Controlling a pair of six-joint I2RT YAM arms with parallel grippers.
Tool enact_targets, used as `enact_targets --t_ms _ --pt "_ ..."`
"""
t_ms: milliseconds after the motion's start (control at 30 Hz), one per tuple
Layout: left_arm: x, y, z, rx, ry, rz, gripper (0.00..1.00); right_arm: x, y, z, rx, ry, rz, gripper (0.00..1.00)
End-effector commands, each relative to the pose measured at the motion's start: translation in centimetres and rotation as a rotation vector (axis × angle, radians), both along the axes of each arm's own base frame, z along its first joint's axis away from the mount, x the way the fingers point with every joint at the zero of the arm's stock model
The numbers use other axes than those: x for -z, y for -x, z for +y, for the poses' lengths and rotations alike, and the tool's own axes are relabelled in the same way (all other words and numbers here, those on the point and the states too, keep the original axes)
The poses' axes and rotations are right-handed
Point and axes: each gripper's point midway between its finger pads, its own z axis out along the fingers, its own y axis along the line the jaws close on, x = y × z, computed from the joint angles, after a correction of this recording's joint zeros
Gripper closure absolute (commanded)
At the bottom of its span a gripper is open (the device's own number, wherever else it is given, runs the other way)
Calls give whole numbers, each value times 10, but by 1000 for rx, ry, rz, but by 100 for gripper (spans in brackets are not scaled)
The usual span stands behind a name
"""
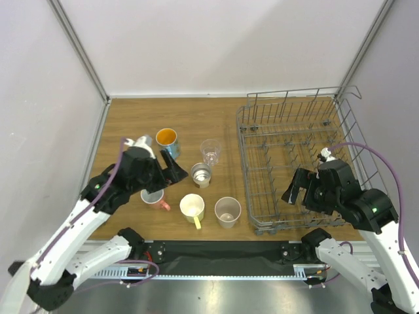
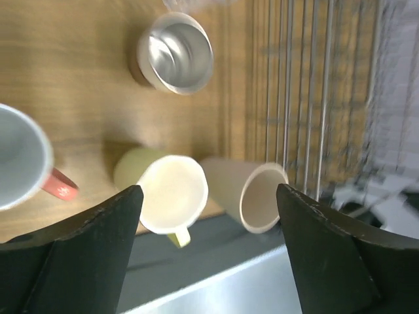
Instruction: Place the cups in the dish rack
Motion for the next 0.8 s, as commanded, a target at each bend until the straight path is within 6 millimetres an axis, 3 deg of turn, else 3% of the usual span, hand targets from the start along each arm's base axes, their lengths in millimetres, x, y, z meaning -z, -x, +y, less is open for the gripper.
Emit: enact_targets --t_ms 0,133,267,333,433,767 --pt "-7 6 -27 94 -28 4 12 -8 6 -14 0 73 7 0" --pt "12 20 -63 185 -93 79 20 -25 3 -9 -21 42 -40 0" --pt "19 27 -94 235 -170 117 26 -35 3 -12 -11 41 -67 0" --pt "34 31 -109 273 -210 154 35 -37 5 -15 -7 48 -65 0" --pt "48 35 -123 312 -253 196 40 -40 7 -18 3 48 -76 0" --pt "94 62 -143 421 -359 317 40 -39 20 -25 27 24 -88 0"
